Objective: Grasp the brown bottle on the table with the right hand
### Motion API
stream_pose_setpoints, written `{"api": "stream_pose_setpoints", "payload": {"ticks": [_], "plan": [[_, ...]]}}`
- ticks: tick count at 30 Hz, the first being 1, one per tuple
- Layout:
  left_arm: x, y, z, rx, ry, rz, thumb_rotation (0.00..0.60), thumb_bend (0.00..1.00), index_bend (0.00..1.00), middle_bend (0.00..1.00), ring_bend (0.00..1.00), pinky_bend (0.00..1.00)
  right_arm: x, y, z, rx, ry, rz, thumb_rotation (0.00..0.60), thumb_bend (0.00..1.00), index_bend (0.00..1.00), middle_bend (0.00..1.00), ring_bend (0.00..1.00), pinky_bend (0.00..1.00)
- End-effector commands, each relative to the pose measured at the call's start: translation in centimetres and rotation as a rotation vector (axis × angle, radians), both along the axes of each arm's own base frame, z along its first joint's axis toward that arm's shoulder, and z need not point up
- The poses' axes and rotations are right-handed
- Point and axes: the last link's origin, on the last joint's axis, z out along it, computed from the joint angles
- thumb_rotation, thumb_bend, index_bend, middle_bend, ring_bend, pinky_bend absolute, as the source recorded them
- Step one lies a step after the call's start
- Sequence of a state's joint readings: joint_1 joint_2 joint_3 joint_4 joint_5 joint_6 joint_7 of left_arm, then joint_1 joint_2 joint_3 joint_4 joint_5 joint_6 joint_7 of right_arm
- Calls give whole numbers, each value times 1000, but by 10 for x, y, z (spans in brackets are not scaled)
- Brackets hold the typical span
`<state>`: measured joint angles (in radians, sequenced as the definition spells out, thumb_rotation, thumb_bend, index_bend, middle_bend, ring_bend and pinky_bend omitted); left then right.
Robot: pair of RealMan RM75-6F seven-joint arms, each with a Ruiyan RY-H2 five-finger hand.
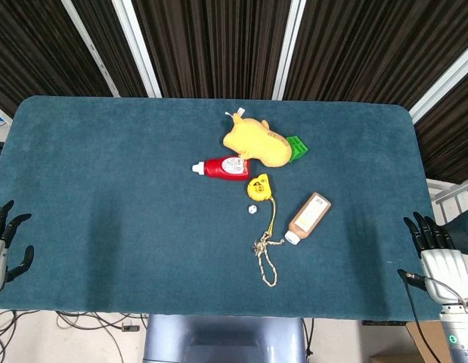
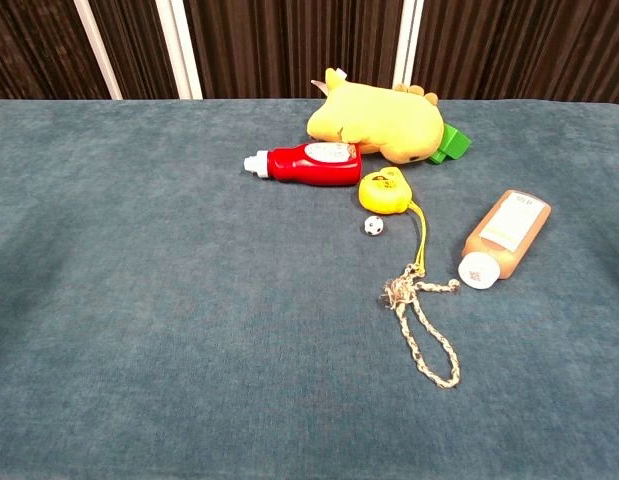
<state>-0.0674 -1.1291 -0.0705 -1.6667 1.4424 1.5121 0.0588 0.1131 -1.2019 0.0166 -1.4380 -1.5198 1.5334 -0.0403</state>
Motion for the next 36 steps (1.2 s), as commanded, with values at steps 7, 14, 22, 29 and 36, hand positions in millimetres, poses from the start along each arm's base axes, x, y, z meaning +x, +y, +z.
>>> {"api": "stream_pose_setpoints", "payload": {"ticks": [7,14,22,29,36], "plan": [[0,-1,0,2,-4,-3,600,438,190,0,0,0,2,1,0,-2,-12,15,600,120,25,1,52,159],[1,-1,1,3,-6,-6,600,437,190,0,0,0,2,1,-1,9,-9,15,600,120,25,2,52,160],[0,-1,0,-3,-5,-1,600,437,190,0,0,0,1,0,-3,40,-7,14,600,119,26,20,84,160],[0,0,0,-1,-10,3,600,438,190,0,0,0,0,-1,-5,97,-13,31,600,119,27,36,81,160],[1,0,-4,-20,-12,13,600,438,190,0,0,0,17,-41,-13,306,-105,167,600,130,27,61,84,160]]}}
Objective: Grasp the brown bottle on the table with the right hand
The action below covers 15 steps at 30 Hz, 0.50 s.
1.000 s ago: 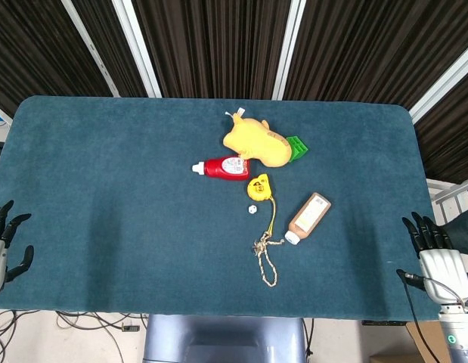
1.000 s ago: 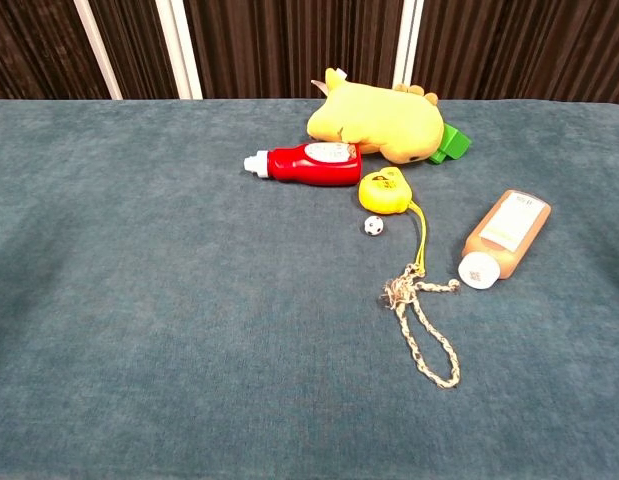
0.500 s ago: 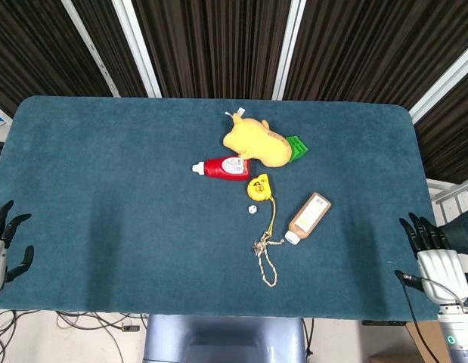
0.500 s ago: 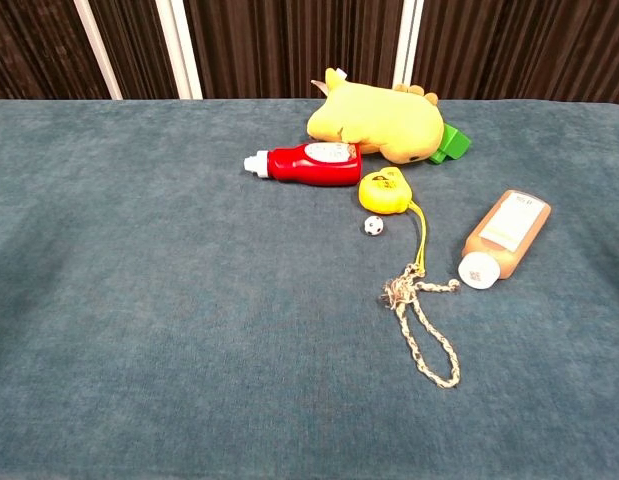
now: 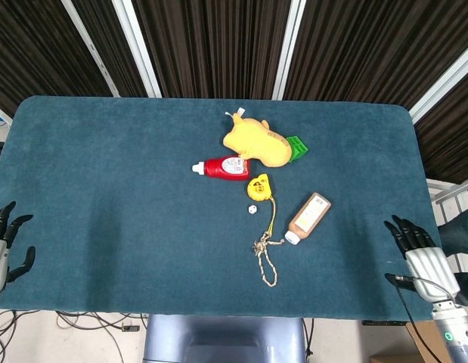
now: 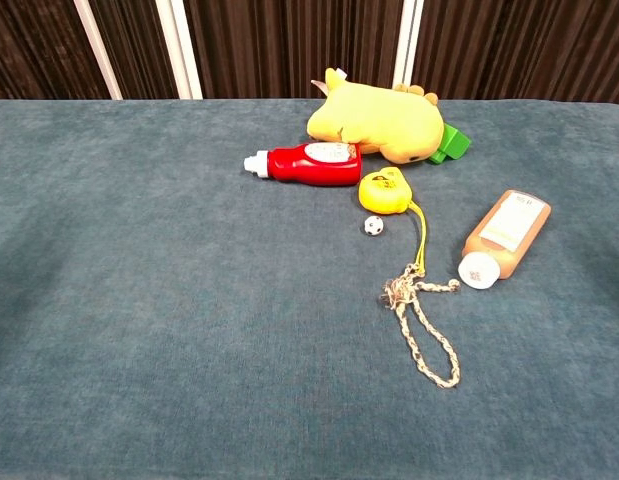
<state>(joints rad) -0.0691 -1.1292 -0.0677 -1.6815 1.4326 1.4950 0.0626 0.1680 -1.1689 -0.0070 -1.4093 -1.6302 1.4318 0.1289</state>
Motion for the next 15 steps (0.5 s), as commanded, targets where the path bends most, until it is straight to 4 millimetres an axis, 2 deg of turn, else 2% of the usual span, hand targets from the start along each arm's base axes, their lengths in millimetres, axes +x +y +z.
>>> {"api": "stream_pose_setpoints", "payload": {"ticks": [1,5,7,10,15], "plan": [[0,0,0,-1,1,1,600,438,190,0,0,0,14,-39,-4,141,-21,120,600,131,27,62,85,160],[-1,1,2,5,-6,11,600,438,190,0,0,0,26,-85,-13,215,-13,182,600,153,27,63,84,160],[-1,1,2,4,-6,13,600,438,190,0,0,0,29,-100,-20,255,10,196,600,160,27,63,84,159],[-1,1,1,3,-2,15,600,438,190,0,0,0,36,-115,-33,295,58,236,600,162,26,63,84,159],[-1,1,1,5,0,19,600,438,190,0,0,0,48,-130,-64,349,86,285,600,165,28,64,84,160]]}}
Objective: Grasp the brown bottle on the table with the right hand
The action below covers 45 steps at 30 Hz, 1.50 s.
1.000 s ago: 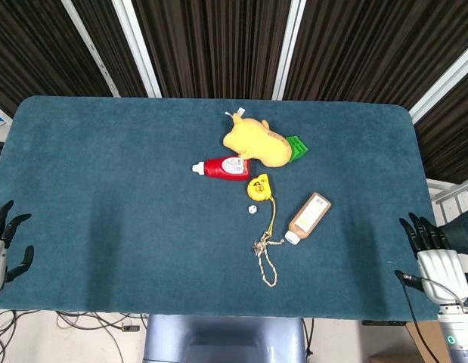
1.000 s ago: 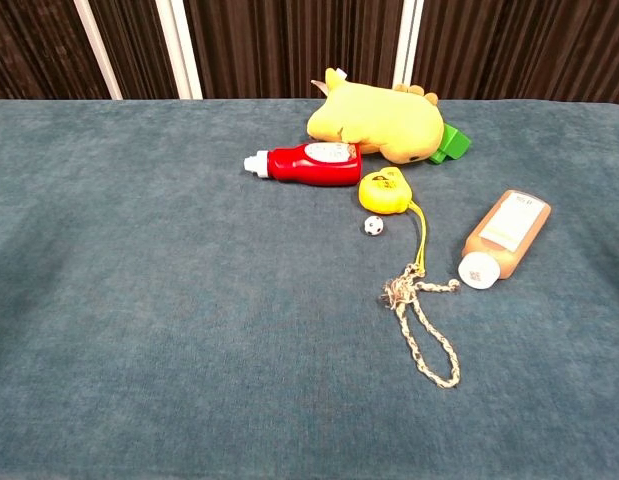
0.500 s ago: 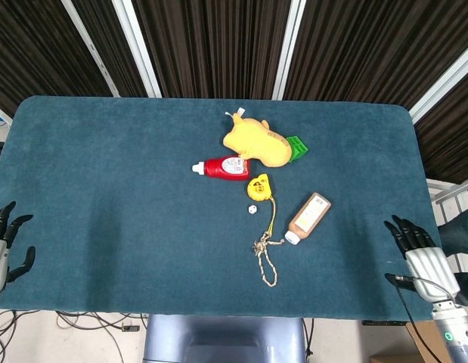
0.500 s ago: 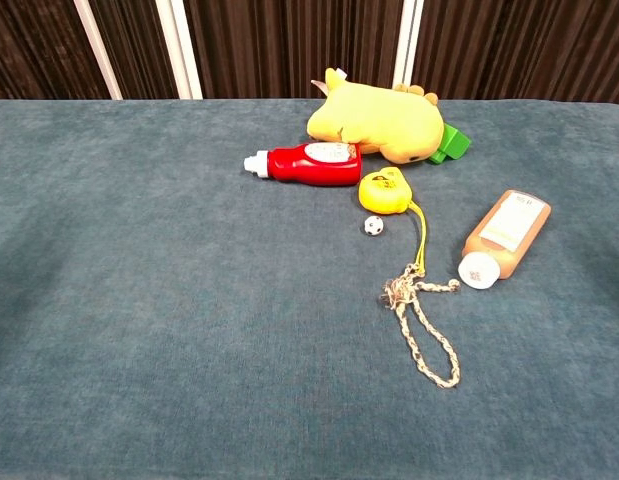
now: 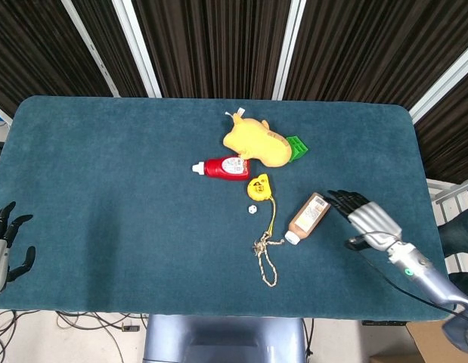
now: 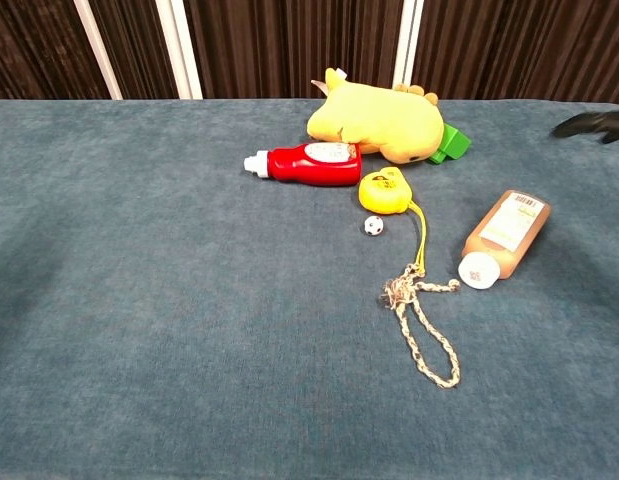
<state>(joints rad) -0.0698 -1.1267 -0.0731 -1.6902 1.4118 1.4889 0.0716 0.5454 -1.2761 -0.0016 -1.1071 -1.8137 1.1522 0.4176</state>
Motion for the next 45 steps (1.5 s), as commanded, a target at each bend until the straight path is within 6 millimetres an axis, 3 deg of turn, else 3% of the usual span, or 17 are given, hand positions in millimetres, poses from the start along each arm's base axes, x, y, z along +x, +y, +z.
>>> {"api": "stream_pose_setpoints", "payload": {"ticks": [1,17,24,32,38,40,45], "plan": [[0,0,0,0,1,1,600,438,190,0,0,0,8,-10,-27,52,21,28,600,165,28,63,84,159],[-2,1,2,3,1,10,600,439,189,0,0,0,20,-43,-84,113,189,107,600,196,85,157,117,160],[-2,2,2,5,-1,17,600,438,190,0,0,0,15,-52,-85,94,225,116,600,336,192,229,187,159],[-2,2,2,1,-1,17,600,439,190,0,0,0,13,-51,-92,120,220,110,600,414,250,269,229,160],[-2,2,2,-1,-4,18,600,438,190,0,0,0,21,-51,-97,135,188,117,600,568,434,428,375,164],[-2,2,2,-2,-5,20,600,438,189,0,0,0,22,-51,-98,138,188,120,600,628,505,475,427,199],[-2,2,2,-4,-9,23,600,438,190,0,0,0,27,-50,-96,120,134,107,600,725,583,517,517,449]]}}
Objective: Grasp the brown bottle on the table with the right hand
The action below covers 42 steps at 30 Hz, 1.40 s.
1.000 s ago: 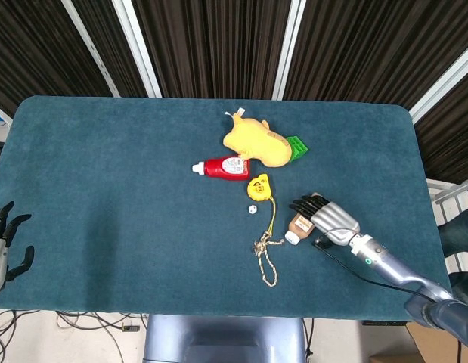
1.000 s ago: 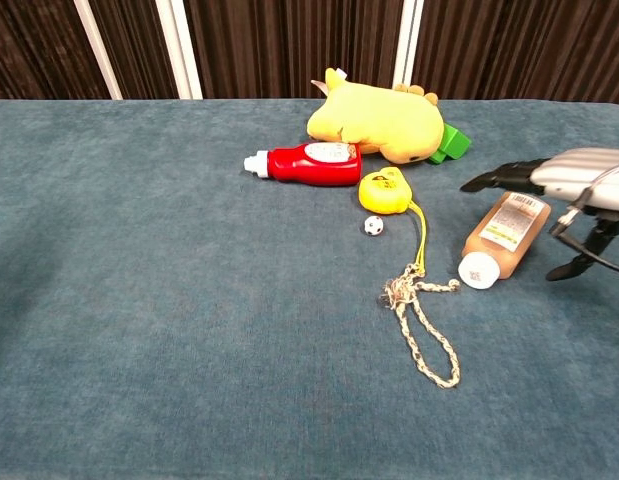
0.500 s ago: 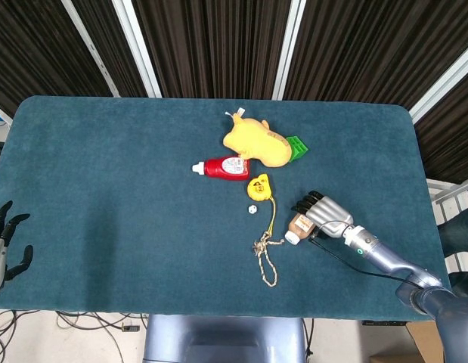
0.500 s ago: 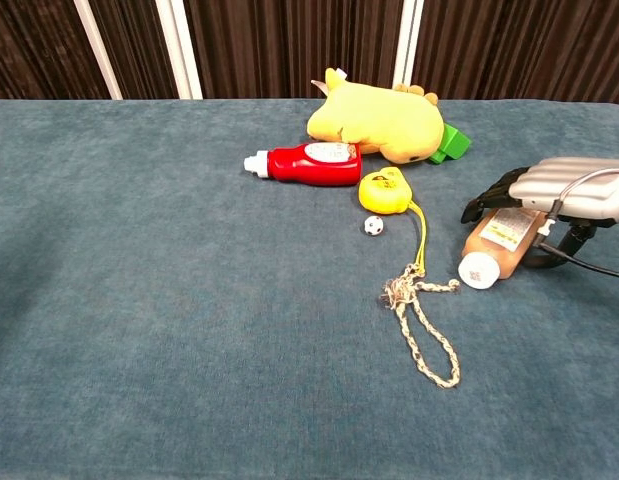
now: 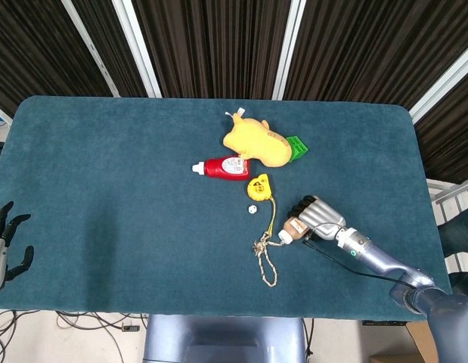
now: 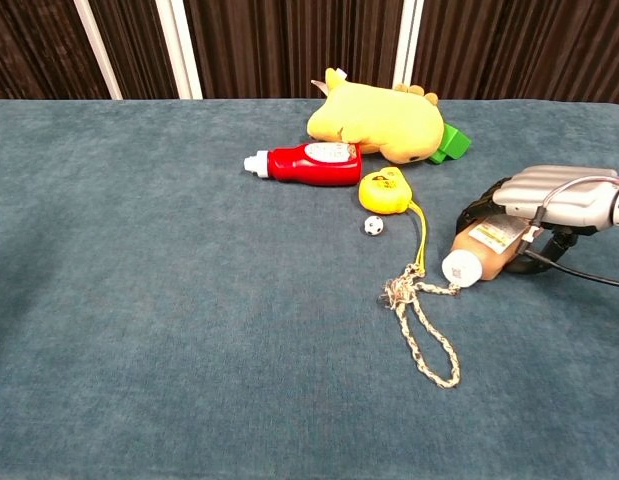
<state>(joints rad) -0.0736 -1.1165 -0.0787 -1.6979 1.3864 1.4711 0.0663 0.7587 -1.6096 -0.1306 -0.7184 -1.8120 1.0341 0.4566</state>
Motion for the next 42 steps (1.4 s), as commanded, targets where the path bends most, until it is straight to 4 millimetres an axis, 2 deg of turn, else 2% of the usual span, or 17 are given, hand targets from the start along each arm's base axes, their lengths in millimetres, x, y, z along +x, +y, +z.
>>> {"api": "stream_pose_setpoints", "payload": {"ticks": [1,3,6,12,18,24,30,38,42], "plan": [[0,0,0,-1,-2,1,600,439,190,0,0,0,2,1,3,-4,-51,-27,600,731,586,518,519,480],[0,0,0,-1,-3,1,600,439,190,0,0,0,4,0,7,-5,-79,-44,600,734,591,521,524,595],[0,0,0,-1,-3,0,600,439,190,0,0,0,5,-1,13,-15,-107,-53,600,725,591,524,530,659],[0,0,0,-1,-4,1,600,439,190,0,0,0,12,-1,29,-32,-168,-55,600,686,605,525,531,659],[1,0,0,-3,-7,3,600,439,190,0,0,0,29,-3,53,-18,-305,-114,600,661,608,526,530,658],[1,0,-1,-8,-11,1,600,439,190,0,0,0,60,-6,94,29,-603,-218,600,652,609,517,524,630],[1,0,-1,-9,-16,0,600,438,190,0,0,0,80,-5,141,41,-867,-260,600,639,608,502,517,621],[2,0,-1,-12,-19,0,600,438,190,0,0,0,85,6,189,51,-1107,-231,600,625,608,501,515,612],[2,-1,-1,-13,-19,0,600,439,190,0,0,0,80,20,199,101,-1159,-236,600,625,608,499,514,613]]}}
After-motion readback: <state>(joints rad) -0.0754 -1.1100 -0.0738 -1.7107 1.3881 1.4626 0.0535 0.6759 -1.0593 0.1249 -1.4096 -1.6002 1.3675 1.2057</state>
